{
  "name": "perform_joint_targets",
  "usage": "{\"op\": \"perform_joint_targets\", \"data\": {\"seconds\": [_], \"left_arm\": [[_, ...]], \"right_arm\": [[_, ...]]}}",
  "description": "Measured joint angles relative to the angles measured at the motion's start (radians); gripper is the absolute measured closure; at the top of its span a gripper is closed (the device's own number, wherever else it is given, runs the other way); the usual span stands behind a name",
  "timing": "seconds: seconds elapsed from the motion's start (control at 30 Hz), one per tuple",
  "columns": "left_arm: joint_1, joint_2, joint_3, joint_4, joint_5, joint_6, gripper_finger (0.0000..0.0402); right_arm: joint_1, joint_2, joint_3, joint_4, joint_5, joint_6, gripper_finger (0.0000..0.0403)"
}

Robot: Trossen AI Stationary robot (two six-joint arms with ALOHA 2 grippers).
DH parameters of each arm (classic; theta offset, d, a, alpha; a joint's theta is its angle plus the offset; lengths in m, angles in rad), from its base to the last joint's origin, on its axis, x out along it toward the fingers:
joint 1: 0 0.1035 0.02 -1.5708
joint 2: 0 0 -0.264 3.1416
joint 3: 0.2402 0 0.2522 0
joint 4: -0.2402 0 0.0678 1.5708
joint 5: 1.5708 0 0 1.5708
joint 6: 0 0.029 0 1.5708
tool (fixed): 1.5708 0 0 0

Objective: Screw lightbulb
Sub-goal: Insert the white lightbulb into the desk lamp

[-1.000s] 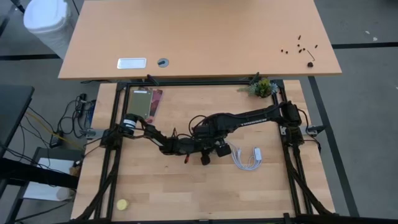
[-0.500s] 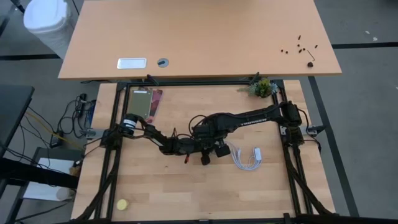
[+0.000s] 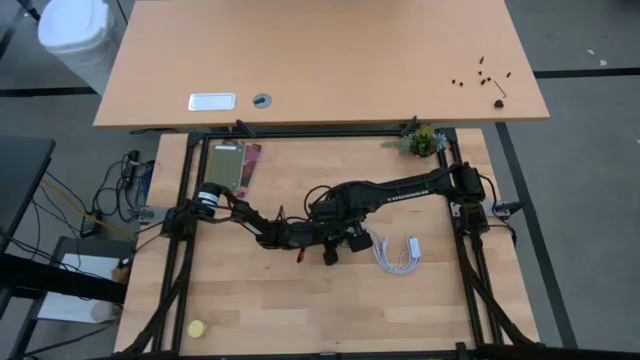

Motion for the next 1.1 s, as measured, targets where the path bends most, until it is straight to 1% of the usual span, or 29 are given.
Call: {"op": "perform_joint_targets", "data": {"seconds": [0.23, 0.37, 0.47, 0.6, 0.7, 0.93, 1.1], "left_arm": [[0.0, 0.0, 0.0, -0.001, 0.0, -0.001, 0.0215], [0.0, 0.0, 0.0, -0.002, 0.0, -0.001, 0.0215], [0.0, 0.0, 0.0, -0.002, 0.001, 0.0, 0.0215], [0.0, 0.0, 0.0, -0.002, 0.001, -0.003, 0.0215], [0.0, 0.0, -0.001, -0.002, 0.0, -0.004, 0.0215], [-0.001, 0.0, -0.001, 0.0, -0.001, -0.022, 0.0215], [-0.001, 0.0, -0.001, 0.002, -0.004, -0.024, 0.0215]], "right_arm": [[0.0, 0.0, 0.0, 0.001, -0.009, -0.004, 0.0134], [0.0, 0.0, 0.0, 0.002, -0.032, 0.006, 0.0156], [-0.001, 0.0, 0.0, 0.002, -0.032, 0.05, 0.0154], [-0.002, 0.001, -0.001, 0.003, -0.033, 0.133, 0.013], [-0.002, 0.001, -0.001, 0.008, -0.033, 0.213, 0.0127], [-0.002, 0.001, -0.001, 0.02, -0.034, 0.461, 0.0148], [-0.002, 0.001, -0.001, 0.026, -0.034, 0.669, 0.0129]]}}
